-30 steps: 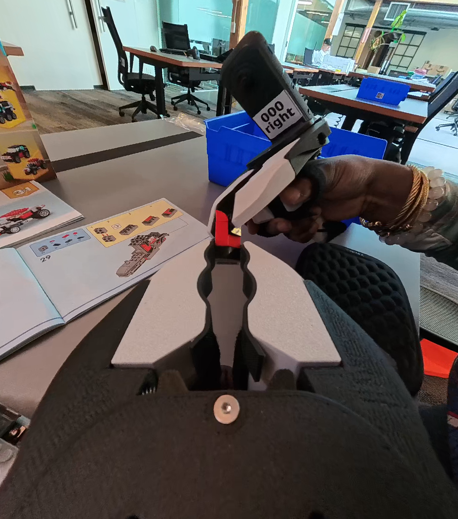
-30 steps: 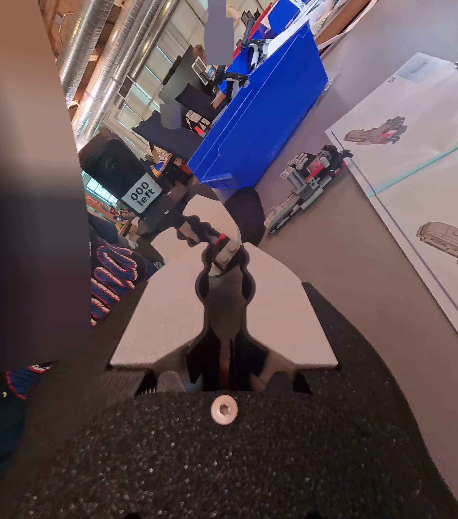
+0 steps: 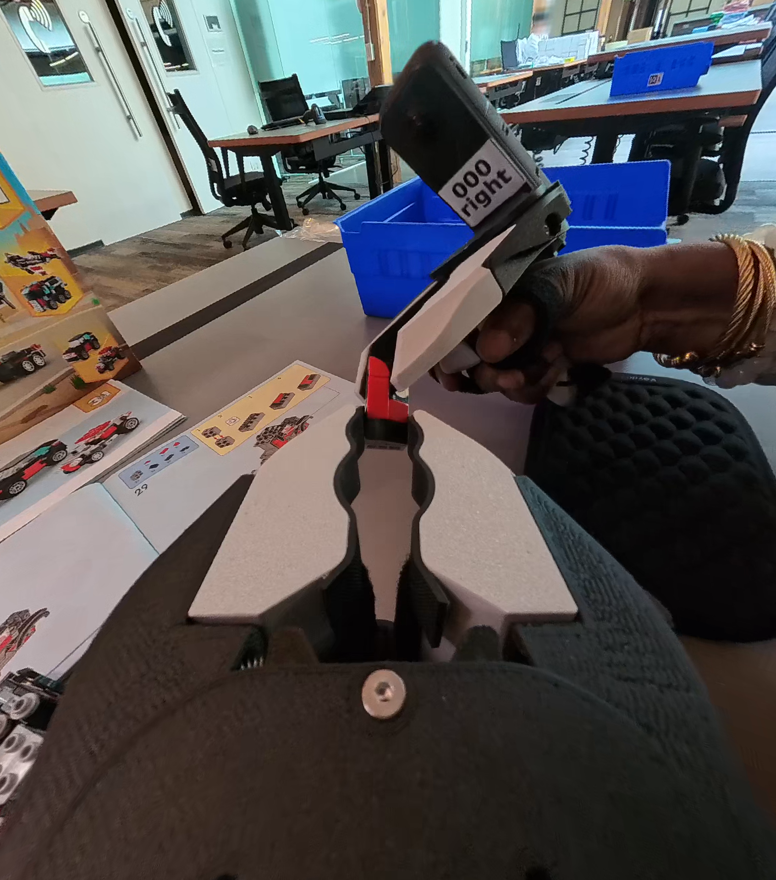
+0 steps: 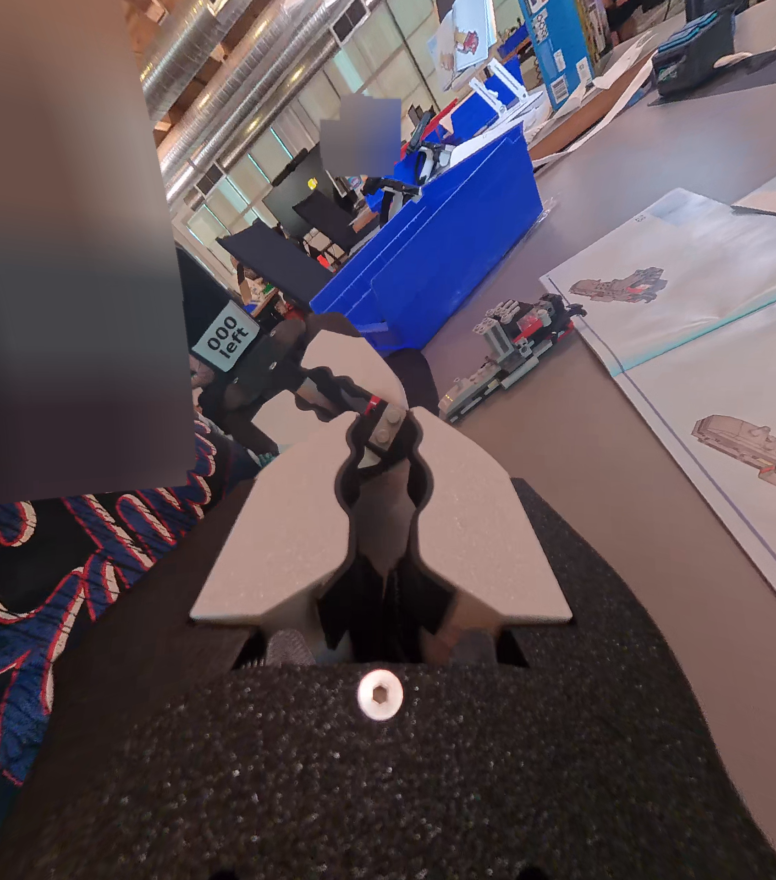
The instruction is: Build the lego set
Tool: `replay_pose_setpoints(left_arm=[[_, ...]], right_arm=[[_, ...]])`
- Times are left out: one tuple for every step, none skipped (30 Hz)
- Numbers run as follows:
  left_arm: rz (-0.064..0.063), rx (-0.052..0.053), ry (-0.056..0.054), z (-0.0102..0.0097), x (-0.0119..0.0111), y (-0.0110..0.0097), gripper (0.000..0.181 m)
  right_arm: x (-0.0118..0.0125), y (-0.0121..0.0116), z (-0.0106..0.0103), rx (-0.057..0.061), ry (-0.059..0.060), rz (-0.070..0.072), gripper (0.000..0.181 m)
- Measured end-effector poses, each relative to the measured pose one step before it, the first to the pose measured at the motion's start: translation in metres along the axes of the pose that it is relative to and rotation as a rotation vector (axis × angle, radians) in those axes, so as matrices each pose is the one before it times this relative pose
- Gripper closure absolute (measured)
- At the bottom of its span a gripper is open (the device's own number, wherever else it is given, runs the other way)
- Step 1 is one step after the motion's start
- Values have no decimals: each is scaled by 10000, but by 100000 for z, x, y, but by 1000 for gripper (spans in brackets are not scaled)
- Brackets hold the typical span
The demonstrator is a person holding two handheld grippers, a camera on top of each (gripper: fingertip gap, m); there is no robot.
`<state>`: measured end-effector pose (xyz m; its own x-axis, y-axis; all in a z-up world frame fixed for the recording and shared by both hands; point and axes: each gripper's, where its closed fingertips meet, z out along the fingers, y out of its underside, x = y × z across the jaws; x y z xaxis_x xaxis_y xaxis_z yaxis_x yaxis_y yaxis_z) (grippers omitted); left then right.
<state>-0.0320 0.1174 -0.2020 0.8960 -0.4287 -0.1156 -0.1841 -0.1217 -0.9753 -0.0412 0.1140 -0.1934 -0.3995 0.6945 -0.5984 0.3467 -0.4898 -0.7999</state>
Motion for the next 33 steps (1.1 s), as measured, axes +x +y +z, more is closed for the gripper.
replay_pose_setpoints(left_arm=[[36, 21, 55, -14, -27, -64, 165], [89, 21, 37, -21, -2, -94, 165], [108, 46, 11, -28, 0, -159, 165], [81, 102, 7, -21, 16, -238, 164], [46, 177, 40, -37, 13, -346, 164], [32, 249, 84, -54, 12, -442, 163], [35, 271, 57, -77, -60, -475, 157], [75, 226, 6, -59, -131, -422, 153], [168, 152, 76, -24, -11, -321, 152], [242, 55, 130, 21, 109, -182, 152], [271, -20, 79, 65, 90, -58, 153], [300, -7, 74, 40, 122, -61, 155], [283, 36, 38, 24, 85, -101, 157], [222, 44, -70, -30, -99, -121, 163], [183, 13, -23, -53, -96, -76, 164], [108, -36, 93, -40, 7, -3, 164], [6, -29, 112, -23, 26, -6, 164], [-43, 25, 77, -13, -6, -46, 164], [-54, 51, 34, -10, -33, -55, 164], [-60, 26, 22, -6, -65, -7, 164], [-59, -24, 31, 13, -79, 50, 164], [-36, -16, 50, -12, -64, 39, 164], [-32, 18, 65, -33, -43, -4, 164], [-76, 22, 76, -34, -22, -13, 164], [-107, 44, 89, -42, -14, -31, 164], [-88, 70, 95, -48, 21, -67, 164], [-65, 64, 86, -52, 33, -51, 164], [-38, 46, 42, -46, 3, -44, 164], [9, 21, -16, -49, -65, -13, 164], [40, -18, -21, -27, -58, 25, 164], [49, -39, 18, -16, 4, 45, 164], [47, -29, 29, -5, 57, 1, 164], [43, -12, 21, -3, 72, -17, 164]], right_arm=[[-48, -69, -9, 126, 6, 29, 164], [-69, -87, -20, 154, -11, 37, 165], [-95, -118, -34, 189, -38, 46, 165], [-144, -136, -47, 206, -69, 62, 165], [-182, -201, -61, 248, -121, 99, 165], [-221, -258, -38, 287, -163, 142, 165], [-266, -296, -35, 324, -199, 166, 165], [-282, -292, -1, 321, -217, 167, 165], [-305, -260, 32, 289, -240, 173, 165], [-301, -227, 52, 262, -252, 177, 165], [-314, -180, 72, 229, -272, 185, 165], [-282, -136, 78, 187, -252, 186, 165], [-162, -80, 57, 134, -179, 157, 165], [-120, 6, 15, 64, -144, 113, 165], [-58, 48, 14, 26, -84, 102, 165], [2, 22, 14, 33, -15, 43, 165], [-15, 3, 8, 38, -31, 27, 165], [-19, -30, 23, 63, -50, 56, 165], [8, -54, 33, 74, -42, 47, 165], [63, -65, 39, 58, 3, 3, 165], [101, -51, 33, 31, 54, -22, 165], [35, -37, 45, -1, 20, -73, 165], [10, -27, 61, -42, 32, -50, 165], [26, -5, 48, -77, 71, -64, 165], [-24, 14, 36, -111, 52, -90, 164], [-98, -9, 28, -112, -2, -82, 164], [-87, 6, 20, -128, -22, -17, 164], [-79, 12, 28, -129, -38, 0, 161], [30, 42, 44, -127, 45, 5, 154], [110, 133, 36, -161, 101, -20, 152], [42, 55, 36, -95, 59, -105, 154], [-33, -48, 20, -1, 28, -133, 155], [27, -24, 27, -22, 62, -97, 156]])
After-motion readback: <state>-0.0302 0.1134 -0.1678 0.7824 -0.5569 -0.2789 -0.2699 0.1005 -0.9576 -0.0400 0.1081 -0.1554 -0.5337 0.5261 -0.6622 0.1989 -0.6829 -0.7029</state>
